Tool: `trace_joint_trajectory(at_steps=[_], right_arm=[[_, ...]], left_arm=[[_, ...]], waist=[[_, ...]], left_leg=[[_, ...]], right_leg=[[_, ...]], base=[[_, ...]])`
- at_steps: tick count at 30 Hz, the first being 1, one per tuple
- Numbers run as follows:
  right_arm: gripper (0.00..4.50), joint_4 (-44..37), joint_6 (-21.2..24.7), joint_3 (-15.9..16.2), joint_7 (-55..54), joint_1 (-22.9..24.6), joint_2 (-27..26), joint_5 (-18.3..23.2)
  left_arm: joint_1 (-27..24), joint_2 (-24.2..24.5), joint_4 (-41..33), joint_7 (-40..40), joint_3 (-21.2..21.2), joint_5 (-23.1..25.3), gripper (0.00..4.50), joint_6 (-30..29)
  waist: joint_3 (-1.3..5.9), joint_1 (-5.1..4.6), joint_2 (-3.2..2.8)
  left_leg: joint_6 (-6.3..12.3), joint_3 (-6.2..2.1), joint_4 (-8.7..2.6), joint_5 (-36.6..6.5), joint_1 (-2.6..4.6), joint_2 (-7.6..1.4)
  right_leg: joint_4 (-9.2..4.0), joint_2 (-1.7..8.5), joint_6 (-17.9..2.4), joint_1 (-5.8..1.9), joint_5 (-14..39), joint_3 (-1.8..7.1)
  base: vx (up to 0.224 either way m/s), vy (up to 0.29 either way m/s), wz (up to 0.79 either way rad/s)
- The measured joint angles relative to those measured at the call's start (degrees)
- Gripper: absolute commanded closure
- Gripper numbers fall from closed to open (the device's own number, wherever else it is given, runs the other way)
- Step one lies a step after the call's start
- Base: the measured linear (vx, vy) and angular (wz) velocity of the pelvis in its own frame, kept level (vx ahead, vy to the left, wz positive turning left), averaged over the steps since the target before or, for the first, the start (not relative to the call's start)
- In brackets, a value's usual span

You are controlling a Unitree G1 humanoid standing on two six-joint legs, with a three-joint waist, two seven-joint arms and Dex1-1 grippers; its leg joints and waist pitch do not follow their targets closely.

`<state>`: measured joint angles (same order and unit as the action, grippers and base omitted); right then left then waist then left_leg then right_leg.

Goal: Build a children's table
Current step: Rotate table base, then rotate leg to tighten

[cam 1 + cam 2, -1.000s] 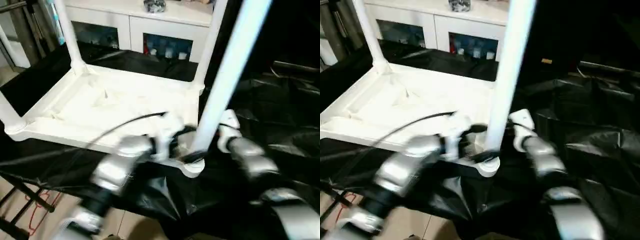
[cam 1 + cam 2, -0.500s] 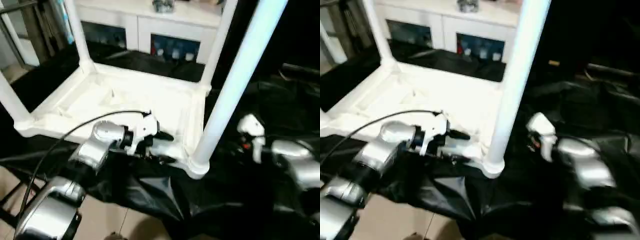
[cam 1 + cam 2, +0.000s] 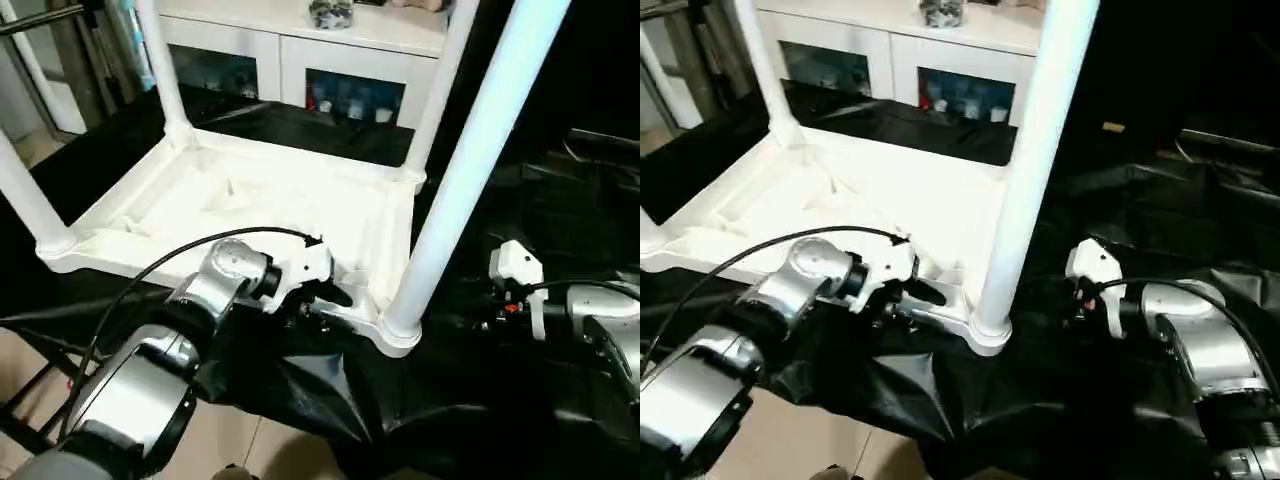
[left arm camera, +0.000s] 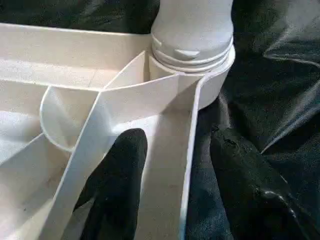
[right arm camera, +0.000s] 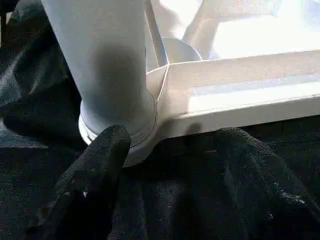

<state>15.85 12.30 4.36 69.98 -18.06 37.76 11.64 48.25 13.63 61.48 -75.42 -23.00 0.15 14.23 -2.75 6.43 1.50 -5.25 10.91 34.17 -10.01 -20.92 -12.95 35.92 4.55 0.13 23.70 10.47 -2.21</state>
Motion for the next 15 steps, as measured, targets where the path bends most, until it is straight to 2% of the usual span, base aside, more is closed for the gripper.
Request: trace_joint_trajectory(at_steps=[5,9,10,15], right_arm=[[1.33,-1.37,2.23,0.13,0.08,0.43,0.26,0.42],[1.33,-2.1,3.85,0.16,0.26,0.46,0.26,1.31],[1.06,-2.1,4.19,0.17,0.36,0.46,0.26,1.36],[0.73,-2.14,6.58,0.5,0.61,0.45,0.26,1.78]], left_arm=[[1.63,-0.46,3.21,-2.05,0.71,0.04,2.86,-0.82],[2.32,-0.5,4.32,-2.8,0.71,0.92,3.08,-0.4],[2.49,-0.49,4.63,-2.96,0.71,1.09,3.31,-0.26],[3.1,-0.41,5.24,-3.34,0.53,2.68,3.64,0.14]], waist=[[0.02,-0.06,-0.11],[0.04,-0.05,-0.14],[0.04,-0.05,-0.14],[0.04,-0.05,-0.14]], left_leg=[[0.0,-0.02,0.0,0.0,0.02,0.0],[0.0,-0.02,-0.01,-0.01,0.0,0.0],[0.0,-0.02,-0.01,-0.01,0.0,0.0],[0.0,-0.03,-0.01,-0.01,0.01,0.0]], right_leg=[[0.0,0.0,0.0,-0.02,0.0,-0.01],[-0.03,0.0,0.0,-0.02,0.0,-0.02],[-0.03,0.0,0.0,-0.02,0.0,-0.02],[-0.03,0.0,0.0,-0.03,0.0,-0.02]], base=[[0.0,0.0,0.0],[0.0,0.0,0.0],[0.0,0.0,0.0],[0.0,0.0,0.0]])
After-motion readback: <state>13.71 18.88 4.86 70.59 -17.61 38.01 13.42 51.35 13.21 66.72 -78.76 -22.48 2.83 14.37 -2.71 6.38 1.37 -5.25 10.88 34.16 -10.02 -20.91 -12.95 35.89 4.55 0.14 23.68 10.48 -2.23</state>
